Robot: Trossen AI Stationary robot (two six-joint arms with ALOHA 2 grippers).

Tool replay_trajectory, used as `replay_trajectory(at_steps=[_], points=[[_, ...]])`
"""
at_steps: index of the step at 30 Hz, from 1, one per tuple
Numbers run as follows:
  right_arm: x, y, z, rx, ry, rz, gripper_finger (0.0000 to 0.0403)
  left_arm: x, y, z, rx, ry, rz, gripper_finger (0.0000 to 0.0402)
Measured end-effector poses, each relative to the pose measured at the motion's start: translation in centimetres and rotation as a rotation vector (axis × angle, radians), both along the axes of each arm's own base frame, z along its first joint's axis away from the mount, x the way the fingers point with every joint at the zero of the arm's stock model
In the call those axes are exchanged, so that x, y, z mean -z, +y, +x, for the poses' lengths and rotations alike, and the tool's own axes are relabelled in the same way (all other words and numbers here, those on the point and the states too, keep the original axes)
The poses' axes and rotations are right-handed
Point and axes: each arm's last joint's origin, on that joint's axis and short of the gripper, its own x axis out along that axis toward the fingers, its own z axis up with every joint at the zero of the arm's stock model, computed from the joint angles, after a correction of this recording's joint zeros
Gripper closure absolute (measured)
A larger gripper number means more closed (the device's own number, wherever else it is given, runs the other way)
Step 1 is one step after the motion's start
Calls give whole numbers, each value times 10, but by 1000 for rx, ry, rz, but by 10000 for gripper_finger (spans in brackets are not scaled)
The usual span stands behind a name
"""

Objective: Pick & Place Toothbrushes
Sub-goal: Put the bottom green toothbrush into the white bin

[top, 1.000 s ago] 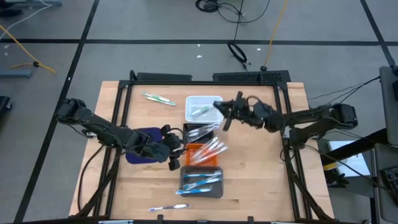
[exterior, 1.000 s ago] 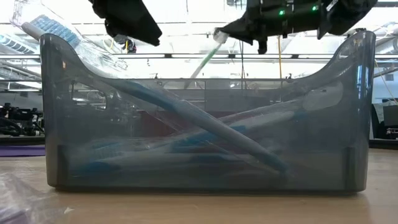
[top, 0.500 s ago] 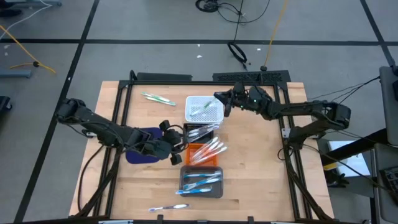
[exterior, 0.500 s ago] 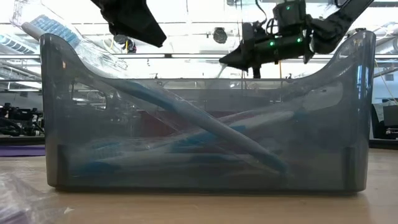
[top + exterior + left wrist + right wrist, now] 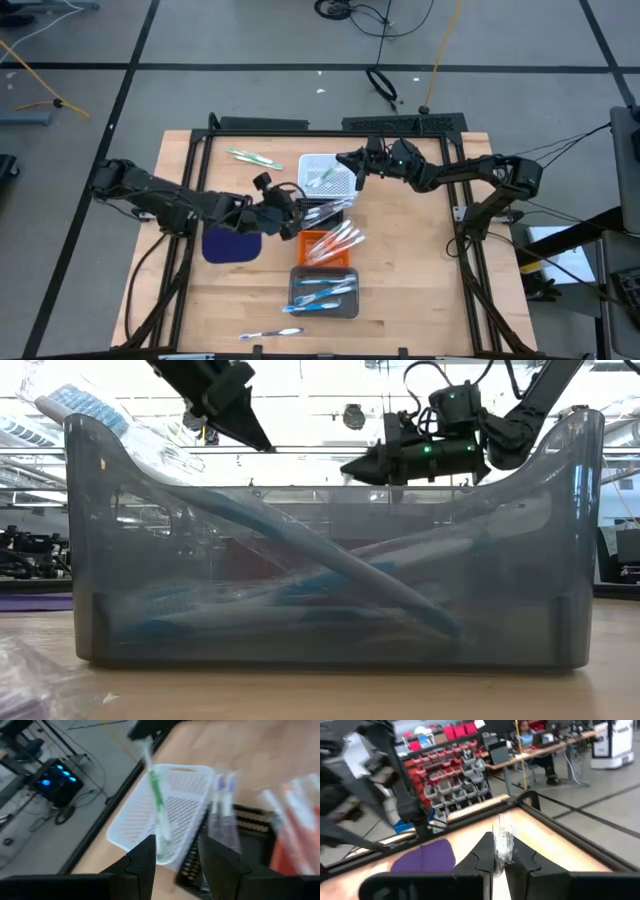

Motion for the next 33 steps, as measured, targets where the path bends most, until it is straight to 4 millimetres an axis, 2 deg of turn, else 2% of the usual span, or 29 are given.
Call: replay_trajectory(at_steps=[10, 24, 33], points=[[-1, 3, 1, -18, -5, -41, 386, 7, 44, -6, -152, 154, 72, 252], [-1, 3, 1, -17, 5, -88, 262, 11, 90, -16, -295, 247, 64, 252], [-1, 4, 2, -18, 10, -112, 227, 19, 116, -24, -244, 364, 29, 252]])
